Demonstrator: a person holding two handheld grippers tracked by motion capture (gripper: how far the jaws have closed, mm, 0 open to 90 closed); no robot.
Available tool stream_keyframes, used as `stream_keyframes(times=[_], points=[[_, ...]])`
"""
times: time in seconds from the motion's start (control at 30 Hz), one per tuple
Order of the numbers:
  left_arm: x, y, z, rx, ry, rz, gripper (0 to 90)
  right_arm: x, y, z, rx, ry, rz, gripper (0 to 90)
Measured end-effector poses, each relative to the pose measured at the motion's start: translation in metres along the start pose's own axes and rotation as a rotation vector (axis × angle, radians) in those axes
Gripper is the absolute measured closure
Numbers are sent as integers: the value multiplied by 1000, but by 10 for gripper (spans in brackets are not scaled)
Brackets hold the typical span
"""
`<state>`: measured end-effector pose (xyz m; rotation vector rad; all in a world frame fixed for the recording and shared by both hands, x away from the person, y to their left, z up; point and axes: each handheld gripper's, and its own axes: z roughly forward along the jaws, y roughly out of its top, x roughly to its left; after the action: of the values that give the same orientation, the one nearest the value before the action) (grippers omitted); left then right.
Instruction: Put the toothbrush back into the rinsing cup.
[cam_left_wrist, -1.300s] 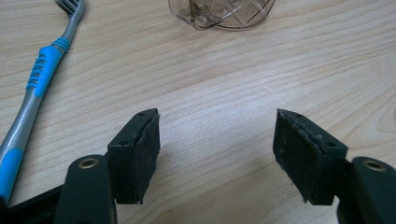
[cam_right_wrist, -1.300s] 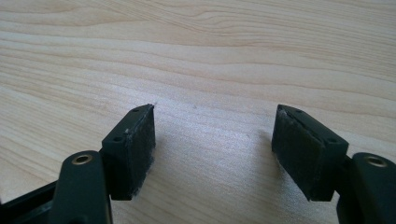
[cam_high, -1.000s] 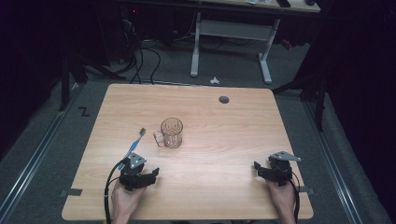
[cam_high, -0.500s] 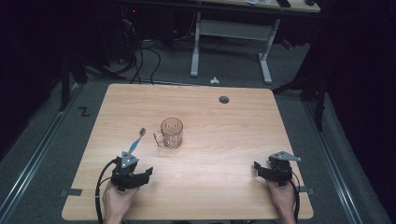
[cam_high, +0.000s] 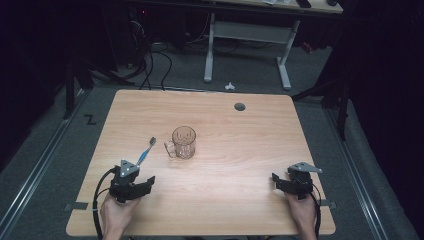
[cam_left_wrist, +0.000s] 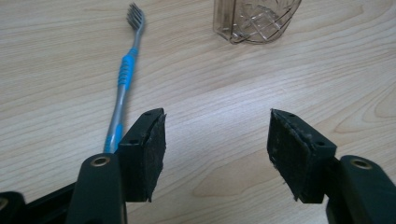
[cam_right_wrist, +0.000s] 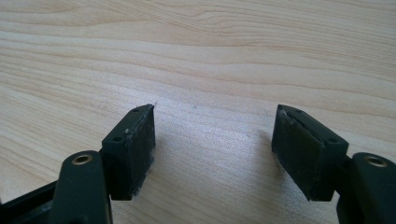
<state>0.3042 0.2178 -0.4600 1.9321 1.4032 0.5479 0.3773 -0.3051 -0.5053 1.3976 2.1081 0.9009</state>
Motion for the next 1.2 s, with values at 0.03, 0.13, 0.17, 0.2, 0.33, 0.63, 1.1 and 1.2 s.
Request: stream_keyframes(times=[0.03,0.13,0.17,0.2,0.33,0.63,1.1,1.2], points=[[1,0,0,2,6,-1,384,0,0,0,0,0,0,306],[5,1,-2,16,8,-8,401,0,0,0,0,0,1,306],[6,1,-2,21,10,-9,403,0,0,0,0,0,2,306],[6,1,-2,21,10,-9,404,0,0,0,0,0,2,306],[11,4,-3,28,8,-15,403,0,0,0,0,0,0,306],[20,13,-3,50,23,-15,396,0,0,0,0,0,0,306],[36,26,-2,76,53,-19,392,0,0,0,-1,3,1,305],[38,28,-2,78,57,-25,397,0,0,0,-1,3,1,305]])
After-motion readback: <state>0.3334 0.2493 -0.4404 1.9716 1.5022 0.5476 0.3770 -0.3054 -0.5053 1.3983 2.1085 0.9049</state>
